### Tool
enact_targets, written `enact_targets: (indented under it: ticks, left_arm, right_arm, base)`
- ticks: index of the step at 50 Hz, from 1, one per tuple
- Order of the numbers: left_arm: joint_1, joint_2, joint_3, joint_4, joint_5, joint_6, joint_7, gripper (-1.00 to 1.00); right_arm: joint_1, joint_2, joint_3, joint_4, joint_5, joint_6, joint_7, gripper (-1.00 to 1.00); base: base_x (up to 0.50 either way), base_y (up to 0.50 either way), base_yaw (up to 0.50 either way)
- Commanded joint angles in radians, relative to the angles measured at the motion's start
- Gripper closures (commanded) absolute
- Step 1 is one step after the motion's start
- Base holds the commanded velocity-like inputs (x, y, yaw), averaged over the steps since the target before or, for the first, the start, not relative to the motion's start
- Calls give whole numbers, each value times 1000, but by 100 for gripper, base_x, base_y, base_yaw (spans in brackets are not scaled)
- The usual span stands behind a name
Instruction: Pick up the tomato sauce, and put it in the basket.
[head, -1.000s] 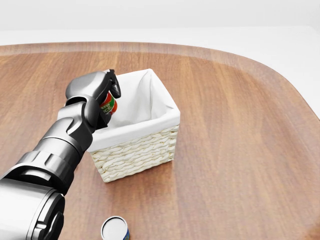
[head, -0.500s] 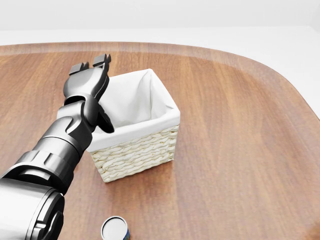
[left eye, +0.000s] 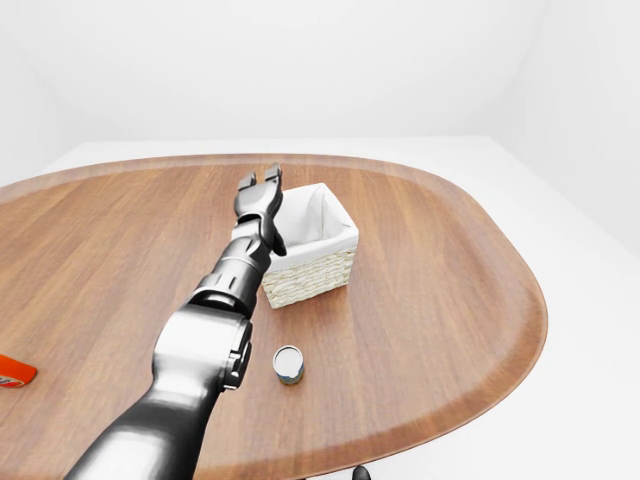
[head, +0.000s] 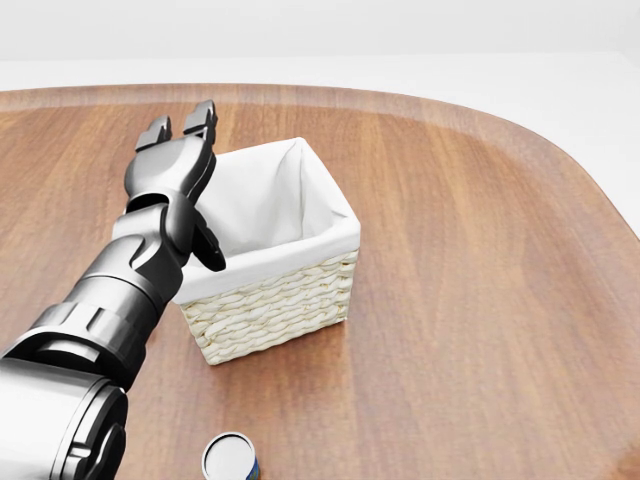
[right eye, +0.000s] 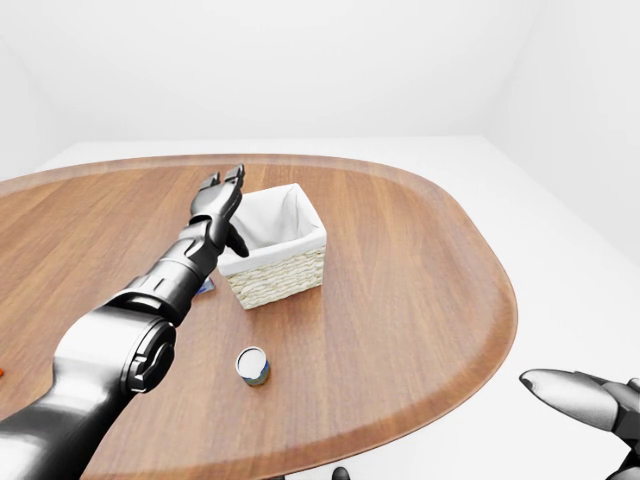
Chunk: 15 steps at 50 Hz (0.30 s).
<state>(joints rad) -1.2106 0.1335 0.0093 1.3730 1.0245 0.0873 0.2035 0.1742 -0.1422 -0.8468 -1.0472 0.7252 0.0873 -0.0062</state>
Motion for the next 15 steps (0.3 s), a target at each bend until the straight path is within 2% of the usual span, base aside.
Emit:
enact_targets:
  ticks: [1, 15]
  left_arm:
    - [-3, 4, -1, -1, 3, 0, 2, -100]
    - [-29, 25, -5, -7, 7, 0, 29, -100]
  right_arm:
    - [-3, -5, -5, 0, 6, 0, -5, -100]
    - [-12, 14, 11, 0, -28, 0, 12, -100]
  base:
    - [0, 0, 0]
    - [0, 0, 0]
